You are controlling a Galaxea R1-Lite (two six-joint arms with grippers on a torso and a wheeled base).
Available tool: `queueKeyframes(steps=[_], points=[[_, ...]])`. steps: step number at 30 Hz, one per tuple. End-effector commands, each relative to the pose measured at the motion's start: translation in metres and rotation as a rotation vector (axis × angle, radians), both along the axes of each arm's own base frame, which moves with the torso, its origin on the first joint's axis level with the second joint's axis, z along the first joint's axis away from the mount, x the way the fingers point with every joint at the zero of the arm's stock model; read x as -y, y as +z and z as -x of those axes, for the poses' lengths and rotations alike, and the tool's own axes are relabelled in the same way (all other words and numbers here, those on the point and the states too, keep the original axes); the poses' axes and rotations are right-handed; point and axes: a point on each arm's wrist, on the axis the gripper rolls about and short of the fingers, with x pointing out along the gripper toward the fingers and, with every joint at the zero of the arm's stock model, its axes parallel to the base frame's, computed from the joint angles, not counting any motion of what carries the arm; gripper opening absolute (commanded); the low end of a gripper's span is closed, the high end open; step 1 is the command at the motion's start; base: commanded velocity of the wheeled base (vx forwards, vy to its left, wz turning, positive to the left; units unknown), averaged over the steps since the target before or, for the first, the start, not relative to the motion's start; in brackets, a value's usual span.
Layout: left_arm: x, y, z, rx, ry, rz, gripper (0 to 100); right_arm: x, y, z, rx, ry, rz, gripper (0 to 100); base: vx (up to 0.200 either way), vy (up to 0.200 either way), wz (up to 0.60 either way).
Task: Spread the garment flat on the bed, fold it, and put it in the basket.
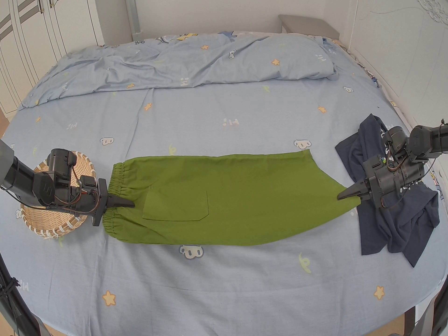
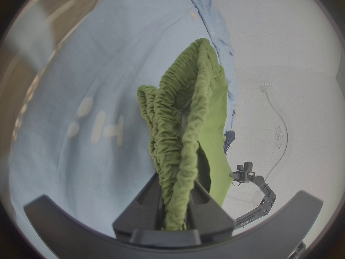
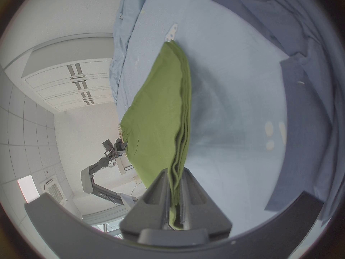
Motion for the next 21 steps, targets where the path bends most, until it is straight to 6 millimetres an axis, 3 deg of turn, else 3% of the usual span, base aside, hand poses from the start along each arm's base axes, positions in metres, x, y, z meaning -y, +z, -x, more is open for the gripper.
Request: queueKeyframes(steps=[1,2,5,8,10,13,15,16,21], points=[[-0.002,0.009,0.033,-0.021,-0.051,-0.041,0,0.000,0.016,0.051,0.032,0.051,0.027,0,0.000,0.000,0.00],[-0.002,0.009,0.033,-0.022,-0.052,-0.042,0,0.001,0.015,0.052,0.032,0.052,0.027,0,0.000,0.000,0.00],[0.001,0.000,0.061,-0.064,-0.109,-0.081,0,0.000,-0.009,0.085,-0.035,0.075,0.023,0,0.000,0.000,0.00],[0.001,-0.003,0.071,-0.072,-0.123,-0.090,0,-0.003,-0.018,0.095,-0.049,0.083,0.022,0,0.000,0.000,0.00],[0.002,-0.009,0.103,-0.087,-0.144,-0.105,0,-0.009,-0.046,0.127,-0.016,0.099,0.027,0,0.000,0.000,0.00],[0.005,-0.012,0.124,-0.098,-0.153,-0.107,0,-0.015,-0.063,0.147,0.021,0.122,0.032,0,0.000,0.000,0.00],[0.005,-0.012,0.124,-0.098,-0.153,-0.107,0,-0.015,-0.063,0.147,0.021,0.122,0.032,0,0.000,0.000,0.00],[0.007,-0.014,0.144,-0.108,-0.158,-0.112,0,-0.020,-0.075,0.165,0.033,0.145,0.031,0,0.000,0.000,0.00],[0.004,-0.019,0.160,-0.115,-0.146,-0.114,0,-0.021,-0.083,0.174,0.040,0.153,0.031,0,0.000,0.000,0.00]])
